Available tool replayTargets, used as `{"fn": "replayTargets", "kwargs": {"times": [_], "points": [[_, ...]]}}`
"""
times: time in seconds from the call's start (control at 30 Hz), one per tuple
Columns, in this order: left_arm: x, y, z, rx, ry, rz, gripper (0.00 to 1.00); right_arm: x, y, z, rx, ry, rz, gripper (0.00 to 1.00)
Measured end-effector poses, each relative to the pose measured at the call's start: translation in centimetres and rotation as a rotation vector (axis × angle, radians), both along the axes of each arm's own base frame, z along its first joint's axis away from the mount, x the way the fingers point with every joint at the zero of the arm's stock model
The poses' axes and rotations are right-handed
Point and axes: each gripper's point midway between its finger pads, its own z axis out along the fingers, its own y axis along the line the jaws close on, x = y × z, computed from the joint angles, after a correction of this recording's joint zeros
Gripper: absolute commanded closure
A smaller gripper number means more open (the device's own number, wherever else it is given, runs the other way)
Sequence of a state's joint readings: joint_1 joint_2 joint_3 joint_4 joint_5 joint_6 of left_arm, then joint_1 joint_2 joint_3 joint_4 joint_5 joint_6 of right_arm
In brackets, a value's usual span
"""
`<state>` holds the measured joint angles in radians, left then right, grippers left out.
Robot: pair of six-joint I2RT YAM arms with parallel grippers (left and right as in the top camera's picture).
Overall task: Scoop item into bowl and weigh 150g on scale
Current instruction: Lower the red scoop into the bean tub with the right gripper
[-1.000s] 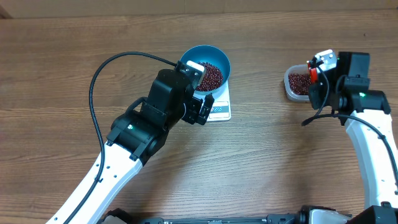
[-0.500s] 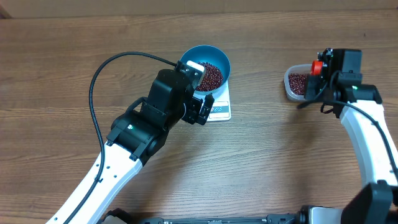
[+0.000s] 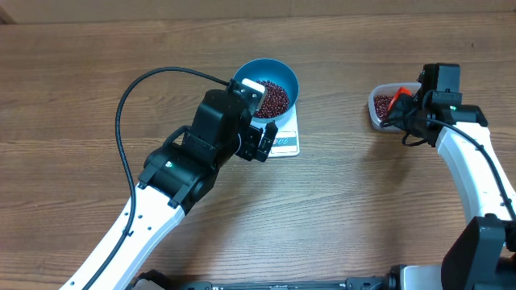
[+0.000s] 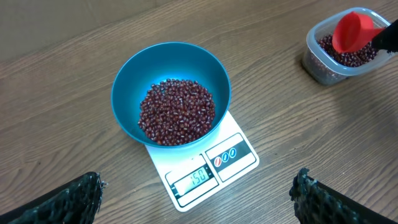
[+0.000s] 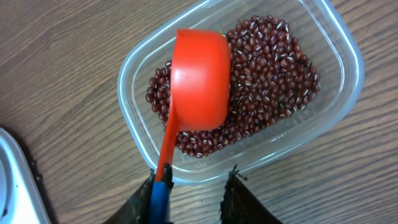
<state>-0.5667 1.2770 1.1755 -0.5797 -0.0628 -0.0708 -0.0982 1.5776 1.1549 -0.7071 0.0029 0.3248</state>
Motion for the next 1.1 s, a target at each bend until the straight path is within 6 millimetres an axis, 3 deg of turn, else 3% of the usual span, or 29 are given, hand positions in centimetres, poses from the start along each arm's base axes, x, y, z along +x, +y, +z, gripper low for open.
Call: {"fn": "replayTargets", "kwargs": {"times": [0.27, 1.1], "points": [[0.0, 0.0, 0.0, 0.000, 0.000, 0.000, 0.00, -0.2, 0.0, -0.1, 0.009, 0.008, -0.012, 0.66], [0.0, 0.0, 0.0, 0.000, 0.000, 0.000, 0.01, -3.7, -2.4, -1.3, -0.128, 0.162, -0.080, 0.60]]}}
